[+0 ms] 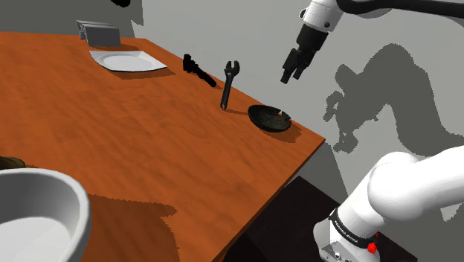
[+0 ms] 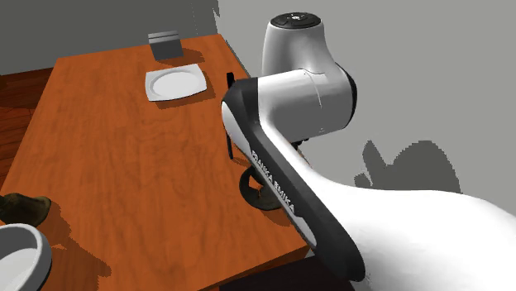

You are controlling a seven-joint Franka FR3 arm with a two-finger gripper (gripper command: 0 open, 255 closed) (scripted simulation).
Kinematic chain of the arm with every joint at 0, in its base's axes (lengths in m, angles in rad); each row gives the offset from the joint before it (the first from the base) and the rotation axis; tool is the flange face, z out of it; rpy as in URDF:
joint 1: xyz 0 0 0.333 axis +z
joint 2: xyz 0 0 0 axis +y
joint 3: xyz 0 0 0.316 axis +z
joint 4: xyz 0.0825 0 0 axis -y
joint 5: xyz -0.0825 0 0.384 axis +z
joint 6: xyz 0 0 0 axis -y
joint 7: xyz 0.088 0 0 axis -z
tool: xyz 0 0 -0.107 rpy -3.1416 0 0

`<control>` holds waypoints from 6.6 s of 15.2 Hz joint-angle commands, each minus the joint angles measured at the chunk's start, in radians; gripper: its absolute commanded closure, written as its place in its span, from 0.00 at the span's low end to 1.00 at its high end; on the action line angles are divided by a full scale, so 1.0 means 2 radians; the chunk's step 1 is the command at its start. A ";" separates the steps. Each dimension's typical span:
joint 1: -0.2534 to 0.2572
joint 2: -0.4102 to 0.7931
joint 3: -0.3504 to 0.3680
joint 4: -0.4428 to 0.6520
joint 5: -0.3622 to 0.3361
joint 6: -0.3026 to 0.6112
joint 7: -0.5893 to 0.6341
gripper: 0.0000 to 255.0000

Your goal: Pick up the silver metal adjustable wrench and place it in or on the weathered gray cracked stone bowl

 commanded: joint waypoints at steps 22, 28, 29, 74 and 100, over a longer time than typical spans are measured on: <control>0.019 0.247 0.058 0.161 -0.008 0.165 0.086 0.00; 0.019 0.248 0.058 0.159 -0.008 0.169 0.086 0.00; 0.019 0.248 0.058 0.159 -0.008 0.169 0.086 0.00; 0.004 0.113 0.027 0.231 0.013 -0.037 0.033 1.00; 0.001 -0.016 0.007 0.006 0.016 0.059 0.008 1.00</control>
